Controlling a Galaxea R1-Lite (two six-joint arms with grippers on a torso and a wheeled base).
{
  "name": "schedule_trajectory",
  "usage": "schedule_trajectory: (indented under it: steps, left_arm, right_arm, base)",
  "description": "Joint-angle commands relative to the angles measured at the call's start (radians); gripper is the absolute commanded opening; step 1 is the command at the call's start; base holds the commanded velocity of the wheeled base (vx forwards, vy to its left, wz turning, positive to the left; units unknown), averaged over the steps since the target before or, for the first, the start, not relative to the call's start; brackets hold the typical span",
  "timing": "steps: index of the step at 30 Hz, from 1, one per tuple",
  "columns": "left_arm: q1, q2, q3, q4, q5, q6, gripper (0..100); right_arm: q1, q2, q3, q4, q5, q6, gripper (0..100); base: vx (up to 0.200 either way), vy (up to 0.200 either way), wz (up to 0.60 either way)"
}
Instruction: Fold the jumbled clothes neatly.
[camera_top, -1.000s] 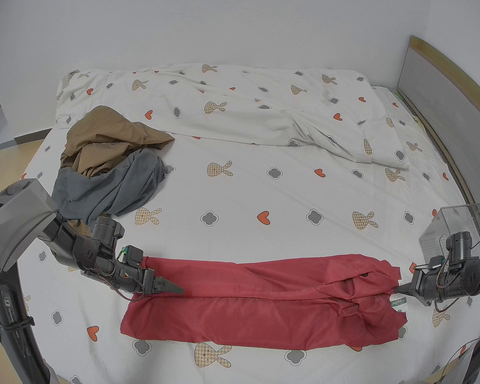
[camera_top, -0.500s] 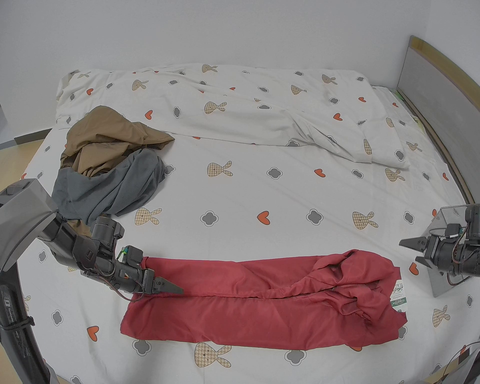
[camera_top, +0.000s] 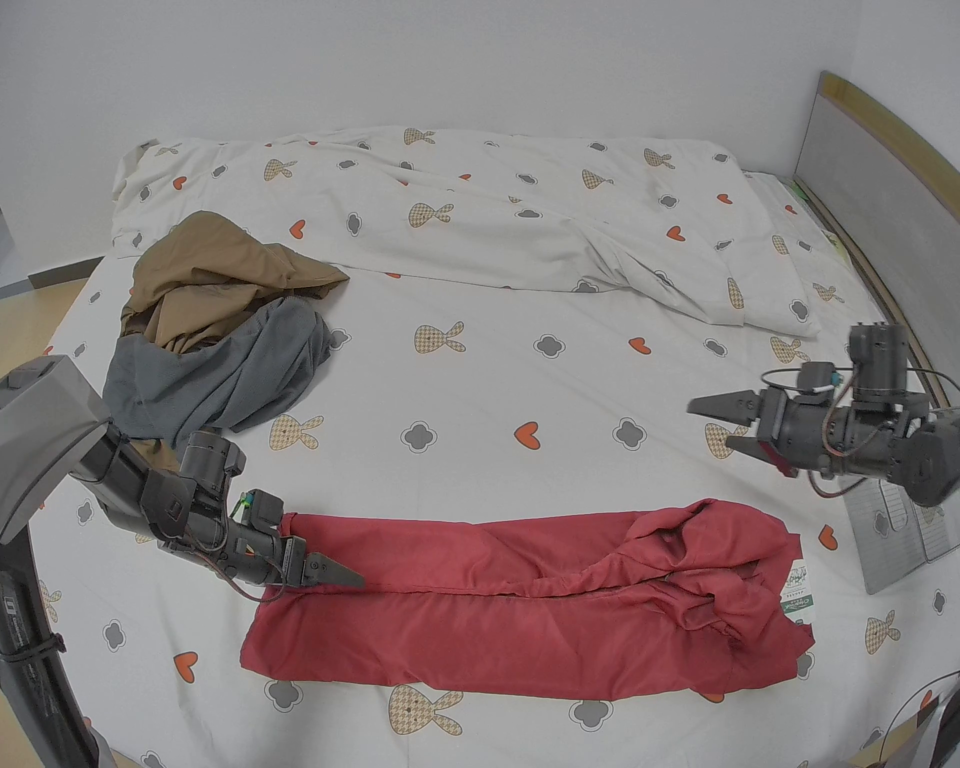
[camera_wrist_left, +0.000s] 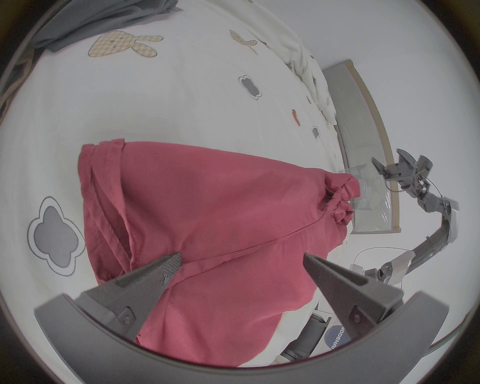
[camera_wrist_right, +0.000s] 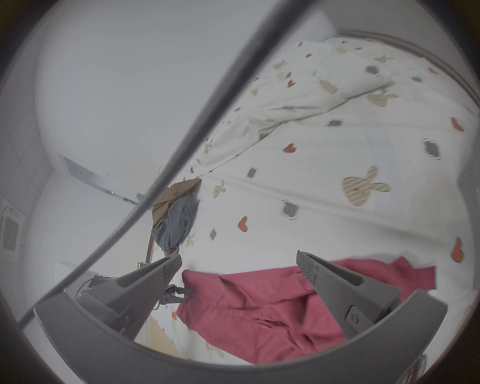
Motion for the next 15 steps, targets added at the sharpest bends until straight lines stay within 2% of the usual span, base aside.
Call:
schedule_trajectory:
  steps: [1,5,15]
  left_arm:
    - [-0.01,-0.105,0.039,-0.003,-0.051,0.002,100]
    - [-0.011,-0.155,0.064,-0.003,-0.101,0.001,100]
    - [-0.041,-0.273,0.108,-0.016,-0.104,0.001,100]
  right_arm:
    - [0.108,0.241,-0.203,0.063,-0.001,0.022,100]
    - [0.113,0.313,-0.289,0.12,-0.001,0.024,100]
    - [0.116,0.342,-0.312,0.235,-0.002,0.056,100]
  base:
    - [0.0,0.0,0.0]
    - [0.0,0.0,0.0]
    - [0.0,0.0,0.0]
